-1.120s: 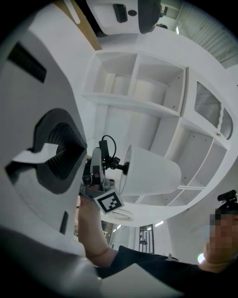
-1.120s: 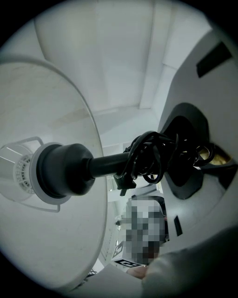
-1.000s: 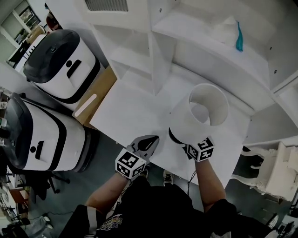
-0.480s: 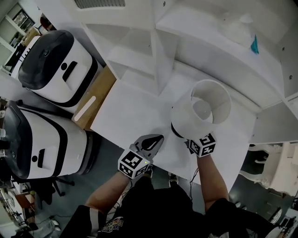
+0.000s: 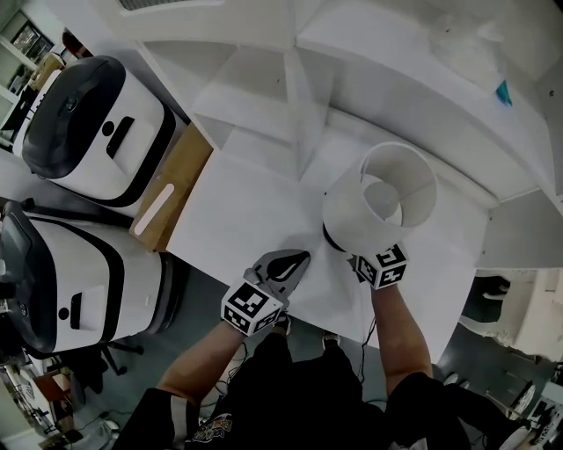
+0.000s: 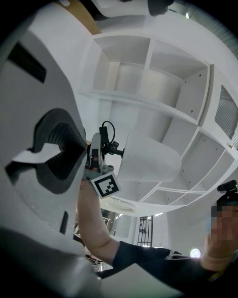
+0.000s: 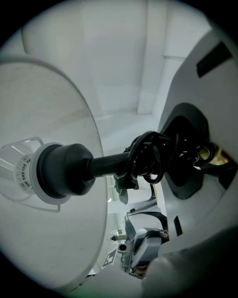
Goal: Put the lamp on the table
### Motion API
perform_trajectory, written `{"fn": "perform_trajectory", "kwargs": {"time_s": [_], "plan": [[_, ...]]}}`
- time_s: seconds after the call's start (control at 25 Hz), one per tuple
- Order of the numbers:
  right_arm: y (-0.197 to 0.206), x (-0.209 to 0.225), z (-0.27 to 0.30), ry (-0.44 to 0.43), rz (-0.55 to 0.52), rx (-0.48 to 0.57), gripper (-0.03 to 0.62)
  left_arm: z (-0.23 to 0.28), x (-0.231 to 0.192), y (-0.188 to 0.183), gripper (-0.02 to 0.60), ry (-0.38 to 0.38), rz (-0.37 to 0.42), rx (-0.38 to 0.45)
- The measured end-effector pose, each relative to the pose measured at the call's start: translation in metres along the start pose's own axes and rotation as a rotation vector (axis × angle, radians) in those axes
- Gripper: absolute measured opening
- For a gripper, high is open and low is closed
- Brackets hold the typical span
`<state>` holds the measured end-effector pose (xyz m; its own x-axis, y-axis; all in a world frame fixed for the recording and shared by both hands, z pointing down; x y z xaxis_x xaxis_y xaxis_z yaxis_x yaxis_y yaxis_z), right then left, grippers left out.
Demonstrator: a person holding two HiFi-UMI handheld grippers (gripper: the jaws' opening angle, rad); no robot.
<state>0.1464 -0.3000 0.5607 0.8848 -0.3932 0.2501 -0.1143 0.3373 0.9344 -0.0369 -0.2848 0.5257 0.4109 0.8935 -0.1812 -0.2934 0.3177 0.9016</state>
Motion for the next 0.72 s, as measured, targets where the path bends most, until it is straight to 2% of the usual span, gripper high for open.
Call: {"fn": "perform_trajectory", "kwargs": {"time_s": [0.72], "plan": [[0.003, 0.043, 0.046, 0.042, 0.002, 0.018, 0.097, 0.019, -0.034, 0.004, 0.006, 0.017, -0.008, -0.023]]}}
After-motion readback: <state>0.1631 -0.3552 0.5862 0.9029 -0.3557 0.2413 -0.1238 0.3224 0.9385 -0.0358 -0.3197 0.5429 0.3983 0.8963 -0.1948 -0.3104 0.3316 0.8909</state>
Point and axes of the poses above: the fingertips, and each gripper's own axes: z forward along the fingers, x to its right, y out of its underside, the point moved 6 cm from there along -z, backward along the fingers, and after that the axes turned 14 degrees about -y, right-handed, at the moved point
